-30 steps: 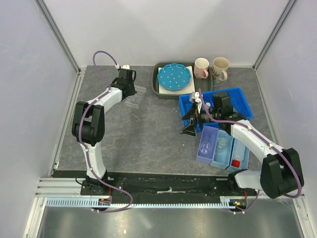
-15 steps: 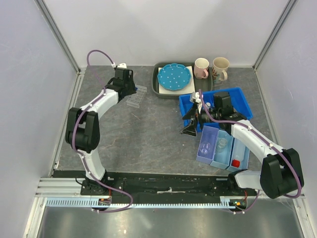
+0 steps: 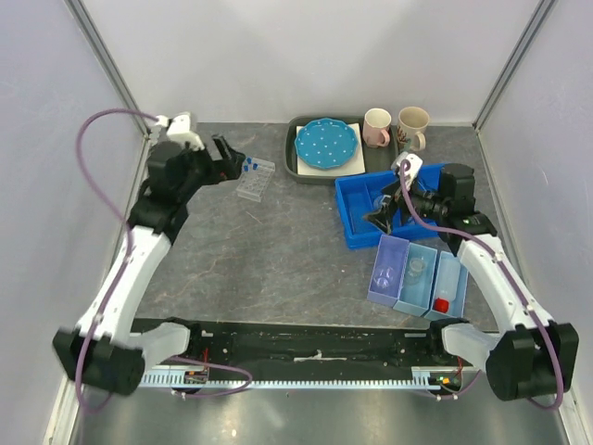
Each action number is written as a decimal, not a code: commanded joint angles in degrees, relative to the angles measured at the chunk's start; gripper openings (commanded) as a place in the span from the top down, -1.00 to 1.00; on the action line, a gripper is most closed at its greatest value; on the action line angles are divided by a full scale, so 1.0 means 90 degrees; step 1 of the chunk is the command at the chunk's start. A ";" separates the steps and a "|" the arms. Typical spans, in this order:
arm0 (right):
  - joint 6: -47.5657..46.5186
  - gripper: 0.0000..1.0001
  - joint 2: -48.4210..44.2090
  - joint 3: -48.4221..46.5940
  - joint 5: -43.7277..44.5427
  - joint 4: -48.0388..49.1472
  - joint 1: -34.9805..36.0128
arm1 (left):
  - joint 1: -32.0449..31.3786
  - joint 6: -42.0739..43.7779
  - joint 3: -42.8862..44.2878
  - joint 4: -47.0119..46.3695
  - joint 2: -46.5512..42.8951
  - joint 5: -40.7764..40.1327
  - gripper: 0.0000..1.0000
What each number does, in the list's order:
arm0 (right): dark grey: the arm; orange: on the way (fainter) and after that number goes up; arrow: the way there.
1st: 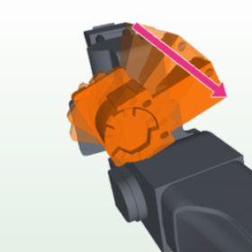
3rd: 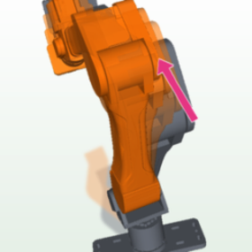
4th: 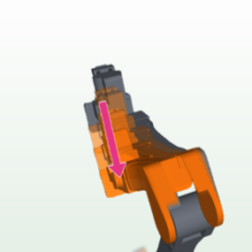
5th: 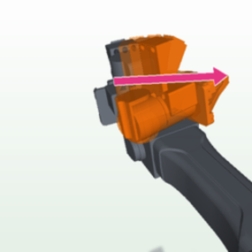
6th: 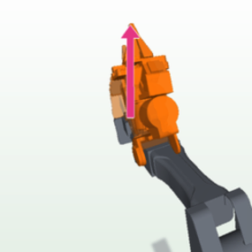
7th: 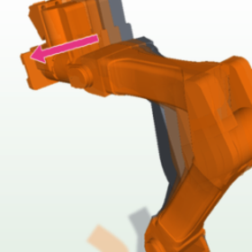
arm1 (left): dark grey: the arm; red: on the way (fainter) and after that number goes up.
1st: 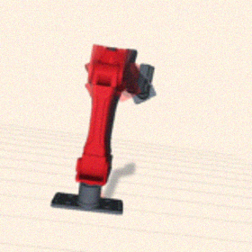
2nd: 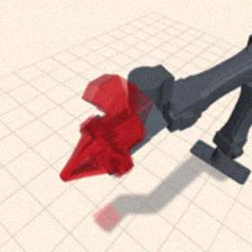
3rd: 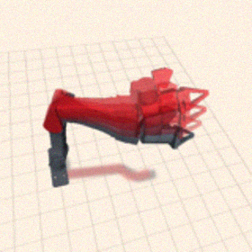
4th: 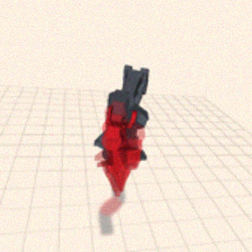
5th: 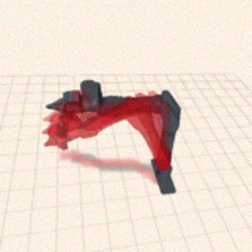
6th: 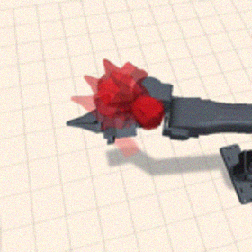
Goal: Organize the chemistry lab equipment
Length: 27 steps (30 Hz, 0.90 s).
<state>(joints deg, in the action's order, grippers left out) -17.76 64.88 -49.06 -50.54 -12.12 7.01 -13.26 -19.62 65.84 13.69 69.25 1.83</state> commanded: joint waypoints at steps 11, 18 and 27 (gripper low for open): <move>0.2439 -0.96 -0.2002 -0.1804 0.7108 -0.1162 -0.0202 | 0.0096 -0.0515 -0.0813 0.1407 -0.3554 0.1964 -0.99; 0.2988 -0.96 -0.2287 -0.2420 0.7687 -0.1836 -0.0270 | 0.0096 -0.0653 0.0095 0.2178 -0.3857 0.2297 -1.00; 0.3126 -0.96 -0.2502 -0.2371 0.7462 -0.1984 -0.0505 | 0.0096 -0.0291 0.0311 0.2921 -0.4257 0.1936 -1.00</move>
<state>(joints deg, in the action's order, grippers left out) 8.45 42.54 -69.34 15.55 -28.88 3.07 -12.51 -23.68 67.33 35.64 32.08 19.90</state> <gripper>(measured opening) 0.982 0.995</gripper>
